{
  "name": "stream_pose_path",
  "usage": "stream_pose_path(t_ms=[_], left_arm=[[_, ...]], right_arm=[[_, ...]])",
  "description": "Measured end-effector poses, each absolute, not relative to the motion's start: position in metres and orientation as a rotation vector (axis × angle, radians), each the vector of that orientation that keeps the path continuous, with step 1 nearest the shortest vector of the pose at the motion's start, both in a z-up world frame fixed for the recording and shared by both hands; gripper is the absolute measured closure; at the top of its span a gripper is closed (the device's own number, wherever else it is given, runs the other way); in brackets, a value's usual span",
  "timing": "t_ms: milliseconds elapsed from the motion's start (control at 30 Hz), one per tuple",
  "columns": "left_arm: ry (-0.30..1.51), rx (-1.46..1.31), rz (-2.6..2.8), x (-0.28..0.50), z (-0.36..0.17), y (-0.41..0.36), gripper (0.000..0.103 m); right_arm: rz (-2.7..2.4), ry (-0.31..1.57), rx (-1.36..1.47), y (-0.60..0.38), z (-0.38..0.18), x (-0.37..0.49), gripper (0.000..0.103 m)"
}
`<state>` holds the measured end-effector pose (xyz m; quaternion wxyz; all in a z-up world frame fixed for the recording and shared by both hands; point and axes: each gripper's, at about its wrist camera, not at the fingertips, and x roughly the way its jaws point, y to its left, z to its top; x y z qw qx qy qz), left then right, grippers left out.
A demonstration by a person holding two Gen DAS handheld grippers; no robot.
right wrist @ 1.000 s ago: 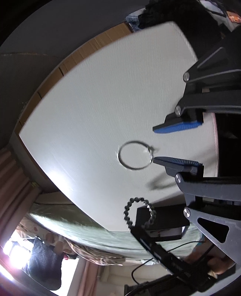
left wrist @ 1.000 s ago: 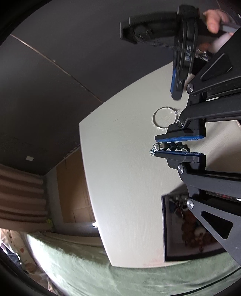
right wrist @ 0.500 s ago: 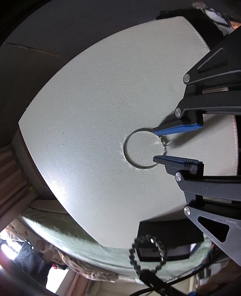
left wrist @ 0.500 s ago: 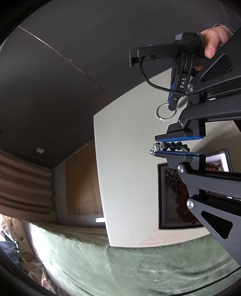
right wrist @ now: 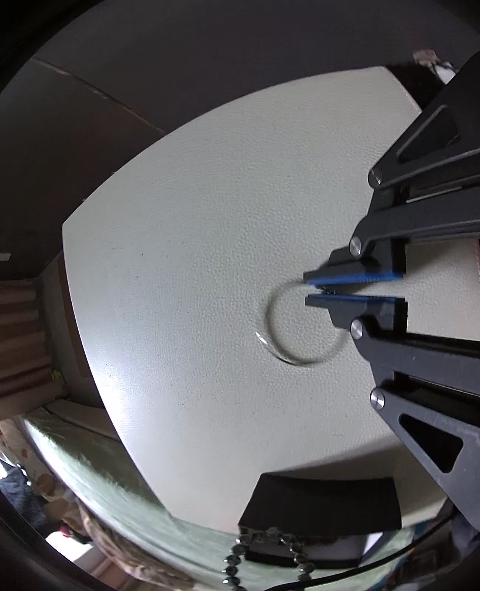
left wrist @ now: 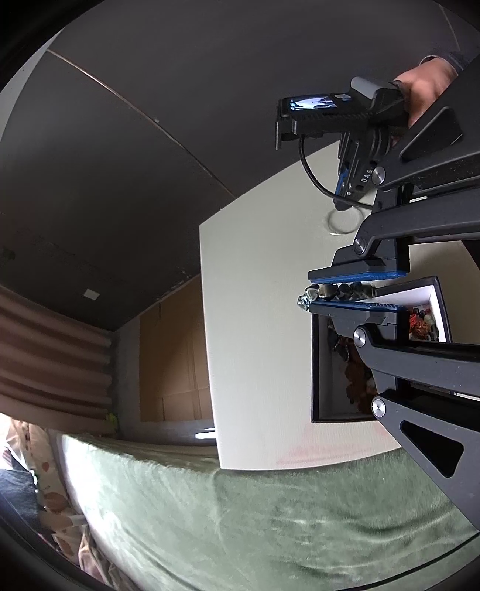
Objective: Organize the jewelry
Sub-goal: 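Lower the stone bracelet into the box with the left gripper while the right grasps the silver hoop, then carry the silver hoop into the box and open the right gripper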
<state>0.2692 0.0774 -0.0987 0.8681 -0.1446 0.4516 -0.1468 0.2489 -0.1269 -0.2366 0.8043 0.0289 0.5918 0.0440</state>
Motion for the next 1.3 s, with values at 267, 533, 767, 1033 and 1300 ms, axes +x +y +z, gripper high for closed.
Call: stream_pose_path(t_ms=[267,533,767,1033,1300], left_arm=[[0.944,-0.303,-0.298,0.262,-0.095,0.086,0.094],[1.032,-0.287,-0.263,0.266,-0.113,0.091,0.094],[1.043,-0.333,-0.249,0.267,-0.120,0.103,0.094],[1.058,-0.366,-0.266,0.269,-0.121,0.111,0.092],[1.025,-0.397,-0.247,0.265,-0.113,0.124,0.060]], right_arm=[[0.169,1.235,0.189,-0.142,-0.223,0.244,0.099],[0.280,1.158,0.300,-0.139,-0.195,0.235,0.101],[0.268,1.196,0.257,-0.120,-0.197,0.242,0.101],[0.173,1.242,0.125,-0.122,-0.212,0.247,0.069],[0.123,1.281,-0.001,-0.121,-0.228,0.246,0.088]])
